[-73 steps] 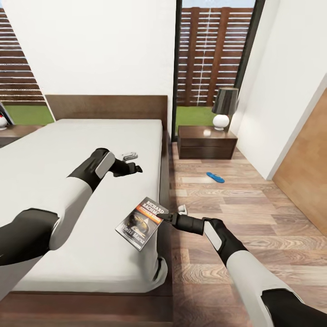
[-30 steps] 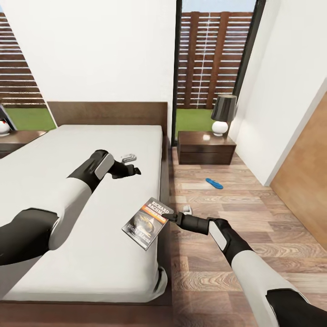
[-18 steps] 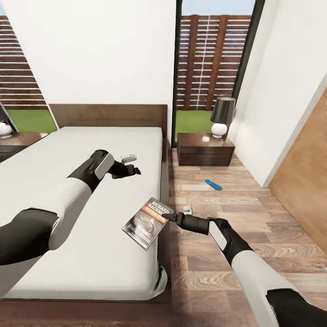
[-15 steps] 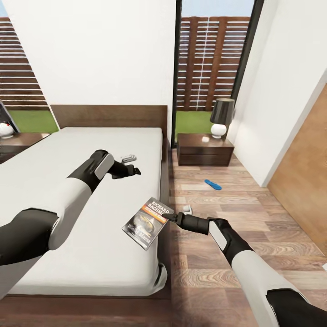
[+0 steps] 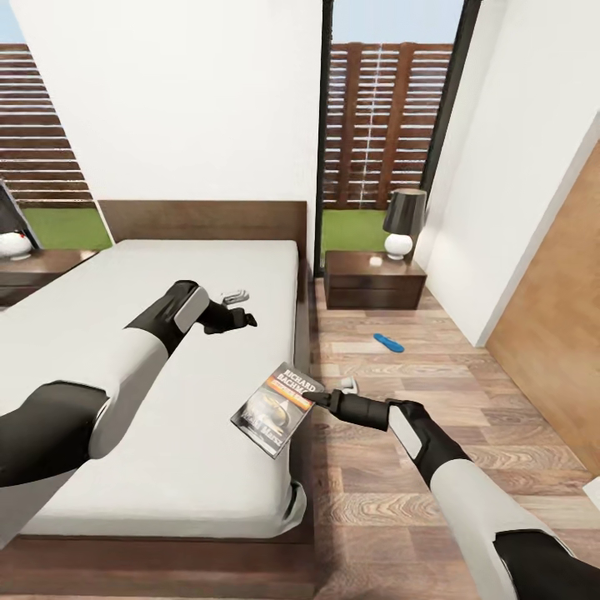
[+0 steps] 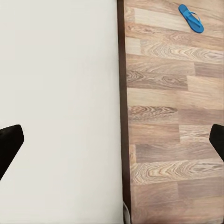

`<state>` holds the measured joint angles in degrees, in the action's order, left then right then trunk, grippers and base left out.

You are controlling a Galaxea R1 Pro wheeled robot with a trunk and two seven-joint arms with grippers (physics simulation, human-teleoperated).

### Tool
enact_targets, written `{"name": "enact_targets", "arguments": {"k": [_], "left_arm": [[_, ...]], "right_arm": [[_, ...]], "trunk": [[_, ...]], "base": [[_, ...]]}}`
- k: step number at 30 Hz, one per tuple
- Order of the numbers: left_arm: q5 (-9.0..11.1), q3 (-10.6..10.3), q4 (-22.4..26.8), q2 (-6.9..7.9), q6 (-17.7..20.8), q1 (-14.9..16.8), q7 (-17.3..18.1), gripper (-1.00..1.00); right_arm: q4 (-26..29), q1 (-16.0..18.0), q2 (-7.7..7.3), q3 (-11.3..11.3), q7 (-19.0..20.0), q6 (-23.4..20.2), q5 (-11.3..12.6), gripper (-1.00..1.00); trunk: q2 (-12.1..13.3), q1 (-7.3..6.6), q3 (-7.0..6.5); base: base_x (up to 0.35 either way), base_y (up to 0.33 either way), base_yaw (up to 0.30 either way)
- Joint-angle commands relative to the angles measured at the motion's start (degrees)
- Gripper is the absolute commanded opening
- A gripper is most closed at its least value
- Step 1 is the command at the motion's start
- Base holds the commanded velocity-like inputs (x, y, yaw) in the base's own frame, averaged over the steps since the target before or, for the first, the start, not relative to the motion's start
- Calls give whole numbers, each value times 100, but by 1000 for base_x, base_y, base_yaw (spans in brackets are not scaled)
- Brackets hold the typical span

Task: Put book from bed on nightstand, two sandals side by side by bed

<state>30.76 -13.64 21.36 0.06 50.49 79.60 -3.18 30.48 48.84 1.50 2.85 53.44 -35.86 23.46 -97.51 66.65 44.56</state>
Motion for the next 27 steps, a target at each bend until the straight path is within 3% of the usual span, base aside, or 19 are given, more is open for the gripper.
{"name": "enact_targets", "arguments": {"k": [1,11,27], "left_arm": [[44,-24,5,4,16,1,-33,100],[44,-25,0,80,14,3,-33,100],[44,-25,-2,98,12,-5,-34,100]], "right_arm": [[1,3,-11,14,-9,-35,36,-100],[1,3,-88,14,-9,-4,36,-100],[1,3,-203,16,-9,232,36,-100]], "trunk": [[39,-23,-14],[440,-243,-226],[1082,-594,-639]], "base": [[-5,0,0],[-1,0,20],[0,0,130]]}}
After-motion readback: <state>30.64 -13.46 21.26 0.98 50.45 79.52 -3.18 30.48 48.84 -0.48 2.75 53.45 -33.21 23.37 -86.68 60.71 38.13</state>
